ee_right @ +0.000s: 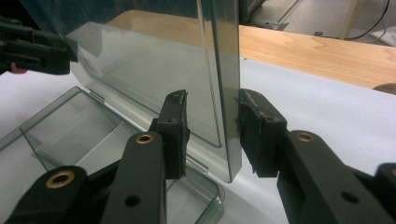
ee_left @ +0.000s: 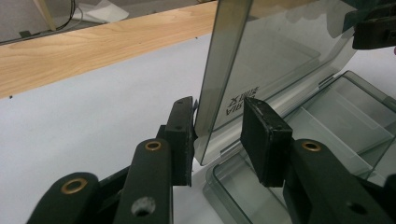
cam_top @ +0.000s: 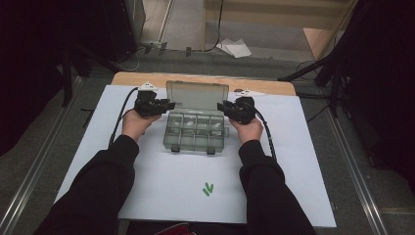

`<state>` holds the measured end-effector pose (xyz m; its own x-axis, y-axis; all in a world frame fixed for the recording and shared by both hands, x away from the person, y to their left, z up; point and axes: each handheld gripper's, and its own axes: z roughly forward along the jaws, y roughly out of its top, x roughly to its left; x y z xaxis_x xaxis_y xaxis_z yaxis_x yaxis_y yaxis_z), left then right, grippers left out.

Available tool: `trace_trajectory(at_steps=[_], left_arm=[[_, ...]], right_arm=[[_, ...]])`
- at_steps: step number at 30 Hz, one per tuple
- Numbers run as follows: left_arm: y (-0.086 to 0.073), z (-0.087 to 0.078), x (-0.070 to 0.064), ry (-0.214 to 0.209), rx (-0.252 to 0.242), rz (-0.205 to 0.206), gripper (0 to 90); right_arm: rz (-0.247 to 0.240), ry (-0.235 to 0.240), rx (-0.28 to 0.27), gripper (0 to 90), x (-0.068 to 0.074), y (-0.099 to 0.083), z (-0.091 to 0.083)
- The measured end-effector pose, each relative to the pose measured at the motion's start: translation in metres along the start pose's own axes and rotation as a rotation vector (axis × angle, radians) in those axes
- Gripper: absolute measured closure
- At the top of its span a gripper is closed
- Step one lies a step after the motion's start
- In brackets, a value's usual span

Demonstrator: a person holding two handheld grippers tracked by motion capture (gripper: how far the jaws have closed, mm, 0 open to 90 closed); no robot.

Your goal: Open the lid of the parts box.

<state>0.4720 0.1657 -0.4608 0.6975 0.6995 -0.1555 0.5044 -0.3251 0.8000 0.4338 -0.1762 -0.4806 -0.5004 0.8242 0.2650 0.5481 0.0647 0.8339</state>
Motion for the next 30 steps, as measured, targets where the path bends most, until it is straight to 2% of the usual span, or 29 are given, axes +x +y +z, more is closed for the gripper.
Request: trace_trajectory(at_steps=[6, 15, 18, 24, 30], left_arm=[[-0.002, 0.003, 0.001, 0.008, -0.002, -0.013, 63.3], [-0.004, 0.007, 0.001, 0.02, -0.004, -0.033, 63.3], [-0.005, 0.009, 0.002, 0.012, -0.009, -0.049, 63.3], [-0.005, 0.01, 0.002, 0.024, -0.005, -0.048, 63.3], [-0.006, 0.013, 0.002, 0.029, -0.009, -0.068, 63.2]], right_arm=[[0.006, -0.024, -0.015, 65.9, -0.001, -0.001, 0.004], [0.036, -0.034, -0.016, 66.1, -0.002, -0.006, 0.01], [0.026, -0.042, -0.018, 66.7, -0.002, -0.006, 0.011], [0.032, -0.053, -0.02, 67.0, -0.003, -0.007, 0.014], [0.04, -0.055, -0.019, 67.0, -0.003, -0.008, 0.016]])
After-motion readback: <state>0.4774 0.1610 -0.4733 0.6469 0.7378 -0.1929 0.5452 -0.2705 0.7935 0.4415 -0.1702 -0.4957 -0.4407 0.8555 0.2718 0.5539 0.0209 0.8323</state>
